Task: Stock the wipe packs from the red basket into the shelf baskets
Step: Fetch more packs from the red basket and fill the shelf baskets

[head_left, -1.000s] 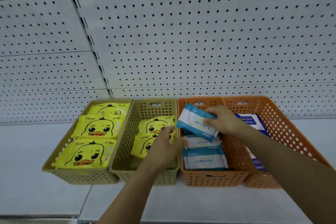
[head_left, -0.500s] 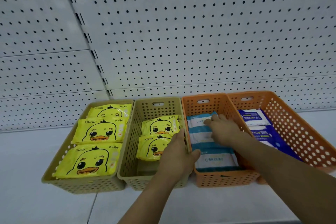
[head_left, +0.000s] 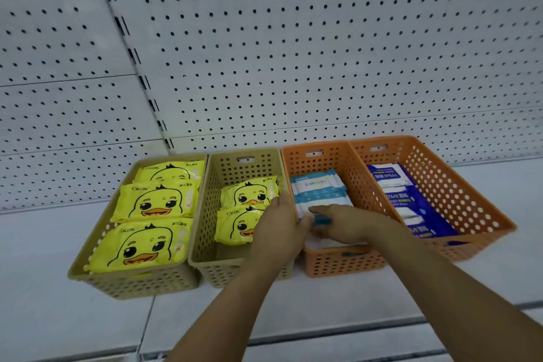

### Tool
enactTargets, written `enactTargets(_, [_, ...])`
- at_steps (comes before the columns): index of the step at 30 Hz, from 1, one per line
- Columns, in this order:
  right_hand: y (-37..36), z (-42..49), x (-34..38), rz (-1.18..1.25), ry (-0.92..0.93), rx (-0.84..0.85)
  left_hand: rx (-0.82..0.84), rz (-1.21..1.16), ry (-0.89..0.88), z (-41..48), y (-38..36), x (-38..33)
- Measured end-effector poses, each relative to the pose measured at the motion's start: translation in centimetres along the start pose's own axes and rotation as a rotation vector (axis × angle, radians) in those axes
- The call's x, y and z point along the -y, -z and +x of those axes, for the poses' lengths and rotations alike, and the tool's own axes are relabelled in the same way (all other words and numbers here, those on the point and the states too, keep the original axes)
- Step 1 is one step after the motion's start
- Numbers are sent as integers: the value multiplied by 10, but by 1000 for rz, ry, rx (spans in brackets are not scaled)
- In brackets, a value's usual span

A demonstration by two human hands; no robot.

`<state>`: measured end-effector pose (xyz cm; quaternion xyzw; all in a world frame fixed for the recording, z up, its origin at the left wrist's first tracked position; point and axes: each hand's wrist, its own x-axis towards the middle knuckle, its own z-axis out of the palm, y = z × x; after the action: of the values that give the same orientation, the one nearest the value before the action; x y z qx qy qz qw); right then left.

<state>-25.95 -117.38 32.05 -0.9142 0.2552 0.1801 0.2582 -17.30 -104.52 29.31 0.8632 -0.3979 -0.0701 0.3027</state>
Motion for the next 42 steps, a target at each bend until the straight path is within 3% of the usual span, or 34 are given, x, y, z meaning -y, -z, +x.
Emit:
enactTargets(2, [-10,-30,6,55,-11,-155,-26,121,-87,-10,4,0])
enactTargets(7, [-73,-87,6,-146,130,-693,-183,367,-273,-75,7,16])
enactTargets(10, [-125,-116,6,73,241,-864,-226,317,-321,-123,5,34])
enactTargets(13, [-178,-150,16,257,222,-857,-186,199,-273,-179,7,54])
enactTargets(20, [-302,-221,65,386,156,-798,-8,17,-59,-330,25,99])
enactTargets(28, [-407,-269,114,427,119,-417,154,-11,131,-460,44,179])
enactTargets(36, [-457,-252,200,379,165,-235,148,-65,283,-525,79,268])
enactTargets(42, [-515,-218,321,336,217,-149,119,-145,419,-577,132,367])
